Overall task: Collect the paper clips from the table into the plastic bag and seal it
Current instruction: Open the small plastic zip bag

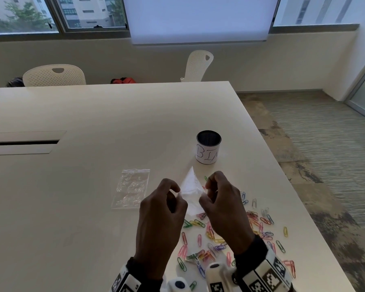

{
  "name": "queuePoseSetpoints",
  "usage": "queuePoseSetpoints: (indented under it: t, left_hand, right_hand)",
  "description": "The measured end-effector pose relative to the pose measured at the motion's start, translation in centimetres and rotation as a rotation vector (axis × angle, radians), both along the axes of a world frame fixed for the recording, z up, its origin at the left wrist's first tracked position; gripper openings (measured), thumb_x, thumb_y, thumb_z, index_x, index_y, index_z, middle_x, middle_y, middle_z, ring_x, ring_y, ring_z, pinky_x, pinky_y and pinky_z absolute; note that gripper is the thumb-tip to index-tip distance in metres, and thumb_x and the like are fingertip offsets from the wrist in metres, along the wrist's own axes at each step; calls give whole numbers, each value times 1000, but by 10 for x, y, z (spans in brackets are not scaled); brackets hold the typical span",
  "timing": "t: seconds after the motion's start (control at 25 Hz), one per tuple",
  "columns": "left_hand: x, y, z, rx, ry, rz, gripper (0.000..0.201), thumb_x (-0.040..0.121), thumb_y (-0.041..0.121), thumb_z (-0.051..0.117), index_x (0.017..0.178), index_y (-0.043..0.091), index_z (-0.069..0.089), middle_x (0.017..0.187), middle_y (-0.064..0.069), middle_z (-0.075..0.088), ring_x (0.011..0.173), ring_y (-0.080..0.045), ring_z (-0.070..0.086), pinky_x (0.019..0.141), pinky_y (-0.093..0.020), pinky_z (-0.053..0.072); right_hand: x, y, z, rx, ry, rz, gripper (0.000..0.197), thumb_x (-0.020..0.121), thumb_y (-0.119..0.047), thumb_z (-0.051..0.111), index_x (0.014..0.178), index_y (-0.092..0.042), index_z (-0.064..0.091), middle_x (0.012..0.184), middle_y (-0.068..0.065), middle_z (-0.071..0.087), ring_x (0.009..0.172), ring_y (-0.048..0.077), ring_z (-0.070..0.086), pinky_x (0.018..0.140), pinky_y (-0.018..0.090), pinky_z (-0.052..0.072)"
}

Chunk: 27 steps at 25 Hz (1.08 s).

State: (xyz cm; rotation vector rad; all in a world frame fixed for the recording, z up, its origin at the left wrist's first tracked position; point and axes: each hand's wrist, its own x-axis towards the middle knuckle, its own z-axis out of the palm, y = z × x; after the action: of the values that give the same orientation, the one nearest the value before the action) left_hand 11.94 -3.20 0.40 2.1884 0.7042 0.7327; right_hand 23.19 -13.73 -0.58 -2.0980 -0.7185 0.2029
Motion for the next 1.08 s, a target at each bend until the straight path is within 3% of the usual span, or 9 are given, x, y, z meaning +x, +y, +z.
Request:
queuePoseSetpoints:
  t: [0.12,0.24,0.36,0.44,0.56,0.68,0.76,0.88,1.08]
  left_hand:
    - [-5,5,4,-21,-22,5,17,93,16,75,101,24,62,58,11,66,64,5,69,59,-4,50]
    - [-8,7,9,-62,-44,-15,18,93,22,76,105,25,62,62,9,70,61,-1,72,57,-12,54]
    - [-17,16,14,-41,-19,-128,49,79,53,79,119,32,60,89,16,71,81,1,70,62,-16,56]
    - [-23,24,13,73,114,-272,92,63,76,78,143,44,43,130,33,51,112,14,53,82,-6,47]
    - [-23,37,3,207,245,-398,128,57,83,79,158,52,7,153,45,6,145,17,11,113,-9,15]
    - [-18,43,-6,246,257,-423,124,63,77,78,160,50,6,154,44,6,145,17,7,115,-8,8]
    - [-18,48,-9,227,238,-429,108,70,67,81,157,47,20,153,39,25,140,18,20,116,-9,20]
    - [-21,57,-13,189,207,-427,80,78,51,83,146,42,41,142,27,51,132,8,46,112,-25,43]
    - [-25,66,-24,132,215,-434,83,74,53,86,143,39,42,138,24,54,123,2,54,102,-26,51]
  right_hand:
    - [2,-4,8,30,75,79,20,89,-22,77,99,-23,59,88,-7,68,73,5,71,65,20,61]
    - [0,-6,14,26,52,97,13,90,-21,77,97,-22,67,87,-9,72,72,3,73,66,15,60]
    - [4,-6,18,55,11,62,6,92,-17,75,94,-20,71,83,-8,73,64,3,73,60,16,61]
    - [8,-6,21,72,34,64,7,91,-14,77,95,-18,72,81,-7,74,64,3,74,60,17,61]
    - [8,-4,27,57,85,135,11,88,-12,79,96,-16,73,75,-5,75,65,2,74,58,12,58]
    - [1,1,31,35,135,224,13,89,-13,79,100,-13,73,77,-1,77,65,6,76,64,18,63]
    - [-2,5,32,35,160,269,13,90,-11,77,102,-12,73,78,1,77,63,9,76,65,22,64]
    - [-1,8,34,40,217,286,12,90,-10,77,102,-12,73,78,4,79,64,11,77,63,23,64]
    - [8,11,31,75,382,335,11,90,-8,76,101,-8,72,84,10,80,73,19,79,71,31,66]
